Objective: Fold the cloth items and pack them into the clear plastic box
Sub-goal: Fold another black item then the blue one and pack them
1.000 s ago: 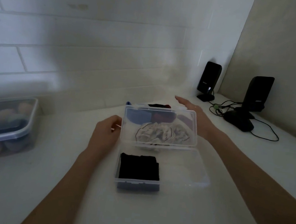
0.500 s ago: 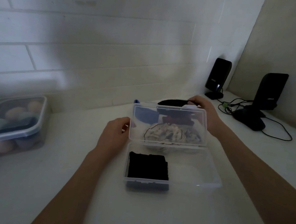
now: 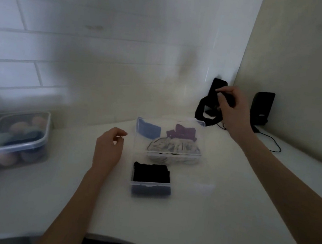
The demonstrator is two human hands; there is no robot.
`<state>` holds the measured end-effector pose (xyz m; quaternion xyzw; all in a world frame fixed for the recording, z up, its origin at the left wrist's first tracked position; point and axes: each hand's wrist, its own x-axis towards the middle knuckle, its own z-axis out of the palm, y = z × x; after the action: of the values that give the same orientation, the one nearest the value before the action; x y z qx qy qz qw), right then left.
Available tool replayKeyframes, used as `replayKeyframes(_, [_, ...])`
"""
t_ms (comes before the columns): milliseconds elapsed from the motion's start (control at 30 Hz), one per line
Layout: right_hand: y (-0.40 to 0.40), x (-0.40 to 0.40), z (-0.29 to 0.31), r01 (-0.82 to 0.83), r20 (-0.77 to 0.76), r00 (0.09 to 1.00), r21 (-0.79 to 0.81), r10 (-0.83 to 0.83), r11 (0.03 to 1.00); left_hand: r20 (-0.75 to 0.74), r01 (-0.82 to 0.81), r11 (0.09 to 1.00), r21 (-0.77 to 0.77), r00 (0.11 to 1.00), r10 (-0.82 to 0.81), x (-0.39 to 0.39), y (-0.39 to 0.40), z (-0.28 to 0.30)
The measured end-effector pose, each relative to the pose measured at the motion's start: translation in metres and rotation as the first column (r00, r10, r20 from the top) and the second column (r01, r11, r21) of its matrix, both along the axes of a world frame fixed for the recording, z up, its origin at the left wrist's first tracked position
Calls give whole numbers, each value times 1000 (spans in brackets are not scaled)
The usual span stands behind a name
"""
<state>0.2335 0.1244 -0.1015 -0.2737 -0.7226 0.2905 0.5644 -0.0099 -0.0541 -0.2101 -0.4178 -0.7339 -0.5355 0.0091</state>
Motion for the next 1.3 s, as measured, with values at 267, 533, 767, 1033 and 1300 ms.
replayKeyframes(267, [-60,-5,25,-79,110,992,98,68,992,-32,92,942,324,996,-87,63,-14,70])
replayKeyframes(533, [-109,-21,7,-257,-9,965,-204,261,945,206,429,894,131,870,-448,124,-6,80])
replayKeyframes(767, [-113,-6,4,-541,-9,818,-350,575,765,633,482,830,280,558,-537,112,-14,68])
replayKeyframes(1033, [-117,-13,2,-425,111,885,-206,452,882,689,583,715,387,332,-644,111,-24,67])
replayKeyframes(1300, [-119,-3,-15,-271,262,857,-501,443,822,576,555,775,303,541,-613,109,-24,60])
